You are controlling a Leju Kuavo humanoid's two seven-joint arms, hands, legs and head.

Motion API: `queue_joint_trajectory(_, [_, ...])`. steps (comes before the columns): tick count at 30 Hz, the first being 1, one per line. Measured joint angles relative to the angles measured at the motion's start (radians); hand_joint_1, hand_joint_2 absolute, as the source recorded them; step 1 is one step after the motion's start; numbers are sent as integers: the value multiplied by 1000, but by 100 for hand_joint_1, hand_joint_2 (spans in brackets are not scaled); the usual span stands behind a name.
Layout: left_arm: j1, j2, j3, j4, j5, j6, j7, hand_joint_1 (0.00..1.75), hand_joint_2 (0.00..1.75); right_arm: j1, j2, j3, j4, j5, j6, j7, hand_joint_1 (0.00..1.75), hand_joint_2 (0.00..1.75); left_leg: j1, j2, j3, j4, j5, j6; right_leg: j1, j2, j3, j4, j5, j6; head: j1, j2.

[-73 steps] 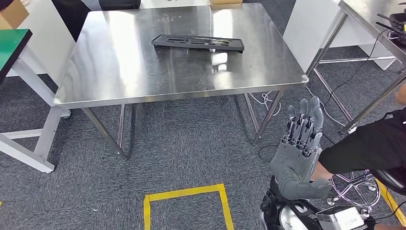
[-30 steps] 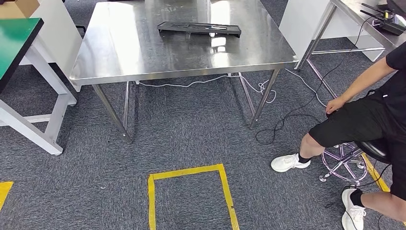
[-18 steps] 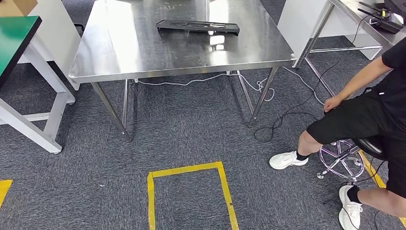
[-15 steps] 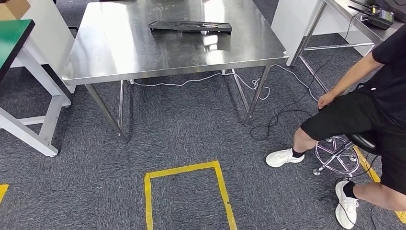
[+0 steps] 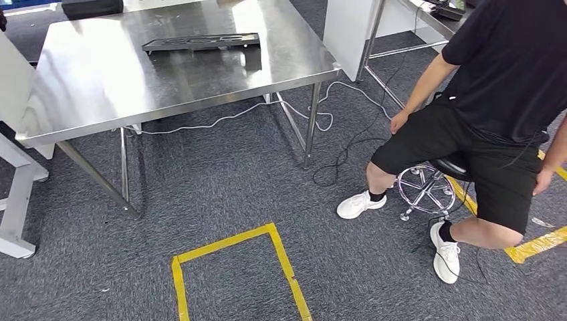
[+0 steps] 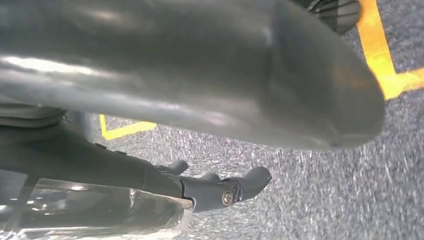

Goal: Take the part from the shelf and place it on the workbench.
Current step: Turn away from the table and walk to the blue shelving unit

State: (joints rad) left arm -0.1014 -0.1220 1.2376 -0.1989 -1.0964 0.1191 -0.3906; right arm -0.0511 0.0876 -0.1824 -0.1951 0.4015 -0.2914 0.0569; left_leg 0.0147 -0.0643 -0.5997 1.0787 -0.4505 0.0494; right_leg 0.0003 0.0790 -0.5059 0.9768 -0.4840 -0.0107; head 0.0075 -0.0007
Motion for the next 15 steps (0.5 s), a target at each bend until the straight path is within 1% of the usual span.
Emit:
queue_joint_trajectory(1, [0,2,0,0,-1,1,1,0,0,-2,4,0,1,0,0,0,0,0,-5,-17,14,-31,8,12,-4,11,-4,1,2,4,1,0])
queue_joint_trajectory(2, [0,4,0,0,-1,1,2,0,0,-3,6,0,1,0,1,0,0,0,-9,-24,19,-42,7,21,-10,22,-9,0,4,8,0,0])
queue_joint_trajectory(3, [-1,3,0,0,-2,2,3,0,0,-4,7,0,2,0,1,0,0,0,-15,-13,23,-54,11,25,-13,33,-13,-6,9,15,-4,0])
queue_joint_trajectory(4, [-2,3,0,-1,-2,3,4,0,0,-3,8,0,2,0,1,0,0,0,-14,1,32,-73,17,27,-14,35,-15,-8,11,20,-9,0])
queue_joint_trajectory(5, [-3,3,0,-1,-3,4,5,0,0,-2,7,0,3,-1,1,1,0,0,-12,14,44,-96,24,27,-12,20,-21,-4,9,23,-10,0])
queue_joint_trajectory(6, [-4,2,0,-1,-4,4,7,0,0,-2,6,0,3,-2,1,2,0,0,-9,28,55,-119,32,27,-8,-3,-36,18,-3,25,-7,0])
queue_joint_trajectory(7, [-4,1,0,0,-7,4,9,0,0,-2,4,0,4,-4,1,3,0,0,-6,42,63,-135,38,25,-8,-30,-60,62,-25,25,-4,0])
queue_joint_trajectory(8, [-3,0,0,0,-9,3,11,0,0,-3,2,-1,4,-6,1,4,0,0,-7,55,65,-140,40,23,-11,-52,-94,122,-52,27,-2,0])
queue_joint_trajectory(9, [-2,-1,0,0,-11,1,13,0,0,-4,1,-1,4,-7,1,5,0,0,-7,70,64,-141,40,23,-15,-61,-130,189,-78,31,0,0])
queue_joint_trajectory(10, [-2,-1,0,0,-12,0,14,0,0,-5,-1,-1,4,-8,1,6,0,0,-6,83,63,-141,39,21,-20,-65,-157,238,-92,37,1,0])
queue_joint_trajectory(11, [-2,-3,0,1,-12,-2,14,0,0,-3,-3,-1,4,-9,2,6,0,0,-5,96,62,-140,39,18,-26,-69,-166,254,-92,48,1,0])
queue_joint_trajectory(12, [-2,-4,0,1,-12,-2,13,0,0,-2,-5,-1,4,-9,2,6,0,0,-4,108,61,-138,38,14,-33,-74,-151,226,-75,62,1,0])
queue_joint_trajectory(13, [-2,-6,0,1,-13,-2,11,0,0,0,-7,-1,4,-9,3,6,0,0,-1,120,61,-135,36,8,-38,-85,-115,158,-46,77,2,0])
queue_joint_trajectory(14, [-2,-7,0,0,-12,-2,10,0,0,0,-7,-1,4,-9,4,6,0,0,0,131,61,-130,33,-1,-43,-109,-73,81,-17,86,2,0])
queue_joint_trajectory(15, [-2,-7,0,0,-12,-2,8,0,0,-2,-7,-1,4,-8,5,5,0,0,0,141,61,-123,27,-10,-42,-133,-40,19,6,89,3,0])
